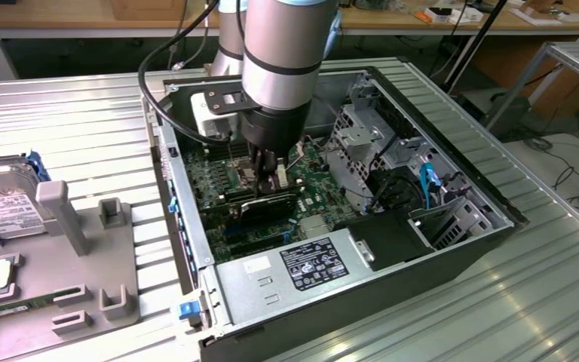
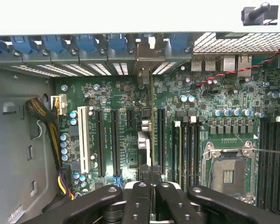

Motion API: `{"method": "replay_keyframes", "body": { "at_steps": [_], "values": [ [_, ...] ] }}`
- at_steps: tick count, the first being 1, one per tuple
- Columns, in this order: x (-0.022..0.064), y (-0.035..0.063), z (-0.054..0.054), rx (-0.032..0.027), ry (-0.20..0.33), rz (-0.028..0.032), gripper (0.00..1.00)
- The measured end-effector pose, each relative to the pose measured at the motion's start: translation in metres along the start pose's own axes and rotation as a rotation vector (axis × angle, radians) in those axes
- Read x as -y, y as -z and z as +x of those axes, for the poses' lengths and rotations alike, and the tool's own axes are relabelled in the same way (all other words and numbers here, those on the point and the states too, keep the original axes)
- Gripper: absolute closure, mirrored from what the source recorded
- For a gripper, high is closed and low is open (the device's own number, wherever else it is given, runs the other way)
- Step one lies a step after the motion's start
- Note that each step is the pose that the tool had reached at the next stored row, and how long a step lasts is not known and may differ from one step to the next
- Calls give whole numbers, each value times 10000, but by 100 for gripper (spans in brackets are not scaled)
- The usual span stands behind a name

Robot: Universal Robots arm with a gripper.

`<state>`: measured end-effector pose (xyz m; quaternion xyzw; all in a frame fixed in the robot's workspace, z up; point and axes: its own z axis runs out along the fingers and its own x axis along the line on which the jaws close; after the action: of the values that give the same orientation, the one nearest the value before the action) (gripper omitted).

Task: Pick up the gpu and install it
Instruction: 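Press down on the gpu until it lock into place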

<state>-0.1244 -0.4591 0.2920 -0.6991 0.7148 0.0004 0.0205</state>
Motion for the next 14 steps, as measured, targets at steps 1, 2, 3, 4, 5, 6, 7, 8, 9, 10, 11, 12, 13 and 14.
{"method": "replay_keyframes", "body": {
  "at_steps": [1, 2, 3, 4, 5, 6, 7, 8, 9, 10, 11, 12, 13, 14],
  "values": [
    [0, 0, 0, -1, 0, 0, 89],
    [-9, 0, 0, 0, -1, 1, 89],
    [-14, -1, -1, 0, -36, -46, 89],
    [-25, -1, 0, -5, -129, -107, 89],
    [-32, -1, -1, -9, -221, -158, 89],
    [-42, -2, -1, -9, -302, -174, 89],
    [-55, -2, 0, 21, -391, -178, 89],
    [-68, -1, 0, 61, -464, -187, 89],
    [-76, -1, 0, 75, -507, -206, 89],
    [-84, 9, 0, 131, -658, -401, 89],
    [-90, 11, 0, 170, -710, -455, 89],
    [-101, 12, 0, 206, -760, -490, 89],
    [-113, 14, 1, 235, -803, -516, 89],
    [-127, 15, 1, 265, -831, -532, 89]
  ]
}}
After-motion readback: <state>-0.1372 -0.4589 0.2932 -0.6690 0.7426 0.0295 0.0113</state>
